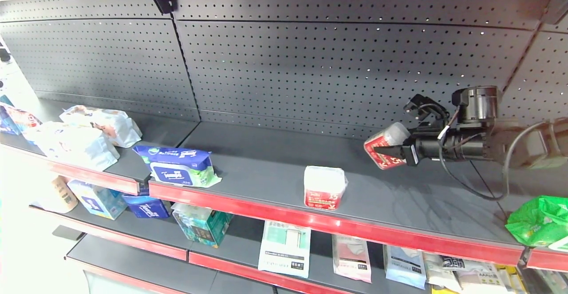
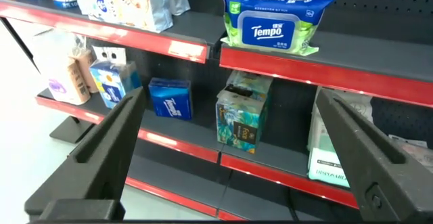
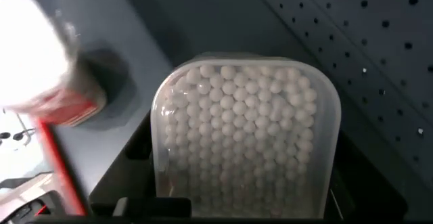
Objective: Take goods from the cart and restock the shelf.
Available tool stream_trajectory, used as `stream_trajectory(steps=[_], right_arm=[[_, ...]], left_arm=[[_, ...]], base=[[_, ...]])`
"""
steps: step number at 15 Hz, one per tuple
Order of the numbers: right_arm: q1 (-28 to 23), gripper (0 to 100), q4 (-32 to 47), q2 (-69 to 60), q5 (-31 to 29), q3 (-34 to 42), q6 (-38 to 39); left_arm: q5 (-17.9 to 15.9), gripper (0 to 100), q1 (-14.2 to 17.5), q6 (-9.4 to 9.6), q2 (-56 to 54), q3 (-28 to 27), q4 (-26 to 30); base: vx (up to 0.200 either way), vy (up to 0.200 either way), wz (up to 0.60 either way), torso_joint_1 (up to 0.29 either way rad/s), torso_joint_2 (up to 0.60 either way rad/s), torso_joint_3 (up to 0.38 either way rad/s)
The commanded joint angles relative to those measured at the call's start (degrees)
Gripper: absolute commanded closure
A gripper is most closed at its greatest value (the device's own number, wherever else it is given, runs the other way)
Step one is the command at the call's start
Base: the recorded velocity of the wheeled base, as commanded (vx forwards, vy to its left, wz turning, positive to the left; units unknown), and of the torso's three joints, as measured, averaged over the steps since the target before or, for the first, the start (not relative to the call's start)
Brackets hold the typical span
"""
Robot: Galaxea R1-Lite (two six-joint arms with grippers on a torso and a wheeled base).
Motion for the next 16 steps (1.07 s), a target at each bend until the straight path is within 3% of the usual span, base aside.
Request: stream_trajectory(steps=[1, 7, 16], right_arm=[[0.3, 100, 0.2, 4.3, 0.1, -3.4, -0.1], [4.6, 100, 2.5, 8.5, -1.1, -9.3, -1.1], [6.6, 100, 2.3, 8.7, -3.5, -7.7, -2.9]], left_arm=[[0.0, 0, 0.0, -0.01, 0.0, 0.0, 0.0], [0.0, 0, 0.0, -0.01, 0.0, 0.0, 0.0], [0.0, 0, 0.0, -0.01, 0.0, 0.0, 0.0]], base=[[0.000, 0.000, 0.00, 0.000, 0.00, 0.000], [0.000, 0.000, 0.00, 0.000, 0.00, 0.000], [0.000, 0.000, 0.00, 0.000, 0.00, 0.000]])
